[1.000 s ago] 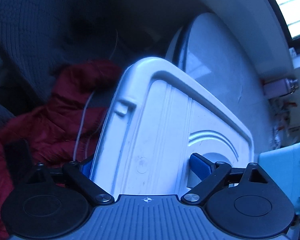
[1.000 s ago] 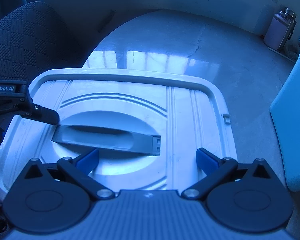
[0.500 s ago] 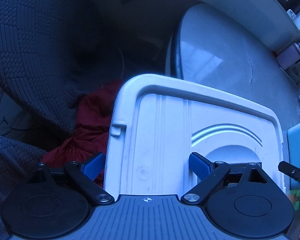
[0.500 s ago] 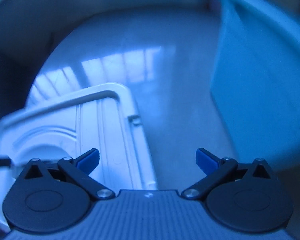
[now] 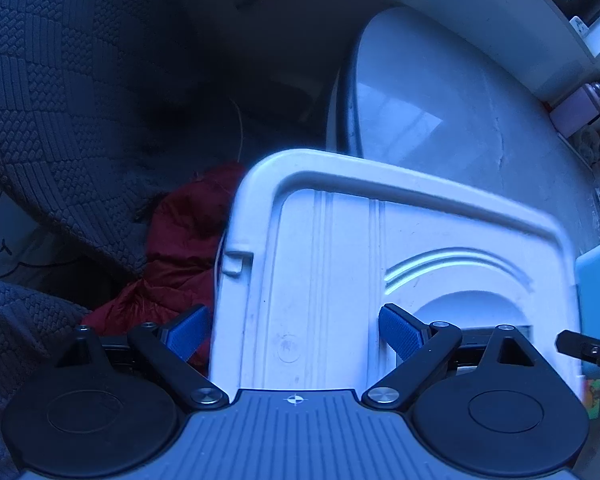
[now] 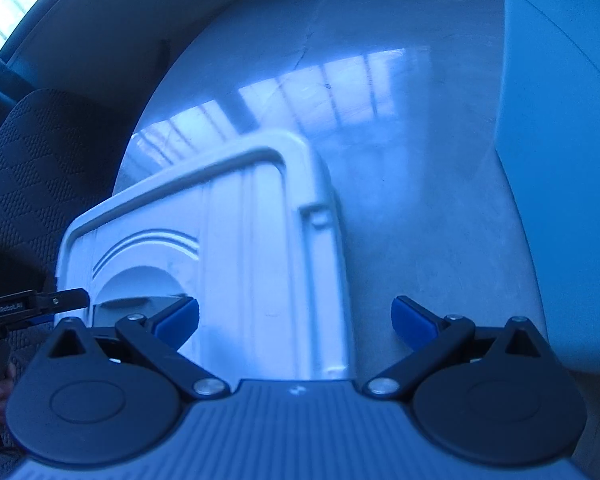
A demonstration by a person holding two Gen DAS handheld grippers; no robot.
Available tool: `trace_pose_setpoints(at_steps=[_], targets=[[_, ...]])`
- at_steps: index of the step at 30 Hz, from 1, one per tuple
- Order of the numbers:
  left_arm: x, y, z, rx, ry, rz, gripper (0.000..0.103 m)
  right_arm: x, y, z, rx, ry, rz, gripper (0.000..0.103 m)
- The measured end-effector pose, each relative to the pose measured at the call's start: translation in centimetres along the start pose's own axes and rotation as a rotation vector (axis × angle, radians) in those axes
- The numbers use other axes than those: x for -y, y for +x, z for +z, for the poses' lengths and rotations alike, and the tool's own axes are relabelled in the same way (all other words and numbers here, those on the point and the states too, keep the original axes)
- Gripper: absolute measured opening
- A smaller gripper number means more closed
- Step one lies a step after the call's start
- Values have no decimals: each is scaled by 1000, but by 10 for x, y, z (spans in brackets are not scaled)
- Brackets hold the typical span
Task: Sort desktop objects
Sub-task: 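Close both grippers on the lid rim and lift the lid off the table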
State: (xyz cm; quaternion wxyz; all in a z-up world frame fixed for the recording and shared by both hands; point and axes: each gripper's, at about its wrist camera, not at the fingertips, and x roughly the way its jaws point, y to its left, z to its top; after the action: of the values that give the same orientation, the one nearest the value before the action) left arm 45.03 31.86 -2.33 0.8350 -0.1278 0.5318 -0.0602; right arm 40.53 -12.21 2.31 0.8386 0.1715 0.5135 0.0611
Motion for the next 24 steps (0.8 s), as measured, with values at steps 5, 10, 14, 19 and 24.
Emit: trace_pose_setpoints(at_steps=[5, 10, 14, 19, 24], targets=[[0, 1, 3, 9, 17, 33, 91, -11, -9, 4, 2, -13, 77, 103], [-3, 1, 4, 6, -7, 21, 90, -18, -9, 9, -11, -49, 106, 103], [-3, 0, 3, 5, -12, 18, 88, -18, 0, 9, -43, -48, 149, 101], [-11, -1, 2, 1, -44, -14, 89, -11, 8, 5, -79, -17, 219, 69], [-23, 3, 0, -16, -118, -65, 91, -7, 10, 6, -93, -20, 234, 68]])
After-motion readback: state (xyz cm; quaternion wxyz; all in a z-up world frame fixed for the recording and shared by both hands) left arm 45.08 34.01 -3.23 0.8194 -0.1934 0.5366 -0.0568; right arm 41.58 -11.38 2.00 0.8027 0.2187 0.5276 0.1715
